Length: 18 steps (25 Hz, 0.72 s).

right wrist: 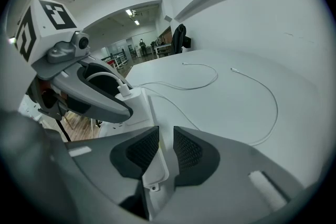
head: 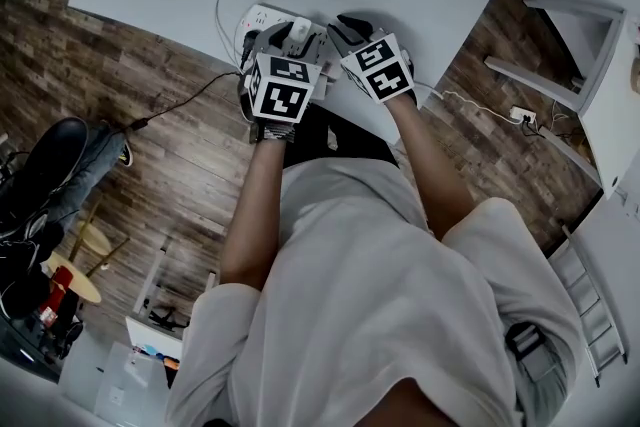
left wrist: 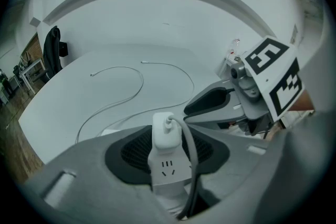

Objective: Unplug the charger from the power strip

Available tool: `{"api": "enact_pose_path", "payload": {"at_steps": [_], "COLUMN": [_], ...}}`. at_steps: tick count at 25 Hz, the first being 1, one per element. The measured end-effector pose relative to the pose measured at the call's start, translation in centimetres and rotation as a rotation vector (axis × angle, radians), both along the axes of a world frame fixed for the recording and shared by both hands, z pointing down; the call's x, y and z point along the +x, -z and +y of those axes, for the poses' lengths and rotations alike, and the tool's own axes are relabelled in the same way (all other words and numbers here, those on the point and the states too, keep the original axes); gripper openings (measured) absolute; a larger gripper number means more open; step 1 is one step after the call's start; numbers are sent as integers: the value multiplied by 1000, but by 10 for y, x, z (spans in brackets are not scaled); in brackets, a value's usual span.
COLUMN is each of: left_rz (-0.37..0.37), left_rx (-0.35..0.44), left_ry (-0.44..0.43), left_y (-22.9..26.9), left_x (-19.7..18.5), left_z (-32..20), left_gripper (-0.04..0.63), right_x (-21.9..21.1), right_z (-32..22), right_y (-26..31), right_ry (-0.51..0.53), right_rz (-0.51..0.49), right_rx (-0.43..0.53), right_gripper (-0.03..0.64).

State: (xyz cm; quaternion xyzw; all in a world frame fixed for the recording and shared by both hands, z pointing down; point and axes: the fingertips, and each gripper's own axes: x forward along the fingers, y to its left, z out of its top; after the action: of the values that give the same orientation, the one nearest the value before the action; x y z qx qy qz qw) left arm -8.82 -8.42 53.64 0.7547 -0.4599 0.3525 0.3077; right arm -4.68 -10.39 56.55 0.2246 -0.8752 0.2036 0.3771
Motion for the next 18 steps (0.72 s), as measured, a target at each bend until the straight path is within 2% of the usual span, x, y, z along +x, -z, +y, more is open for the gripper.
{"api": "enact_pose_path", "payload": {"at_steps": [3, 6, 11, 18], "left_rz": [9, 34, 65, -35], "left_rx": [15, 32, 19, 24], "left_ry": [16, 39, 71, 6], "left_y": [0, 0, -1, -1], "left_x": [-1, -2, -4, 0], "left_z": [-3, -5, -1, -1], "left_gripper": [147, 144, 143, 141], "right_x": [1, 0, -1, 1], "right_z": [5, 17, 22, 22], "right_y": [1, 0, -2, -3], "right_ry": [1, 14, -32, -60], "right_rz": [-14, -37, -73, -95], "right_rx": [-34, -101, -121, -127], "right_gripper": [100, 156, 147, 150]}}
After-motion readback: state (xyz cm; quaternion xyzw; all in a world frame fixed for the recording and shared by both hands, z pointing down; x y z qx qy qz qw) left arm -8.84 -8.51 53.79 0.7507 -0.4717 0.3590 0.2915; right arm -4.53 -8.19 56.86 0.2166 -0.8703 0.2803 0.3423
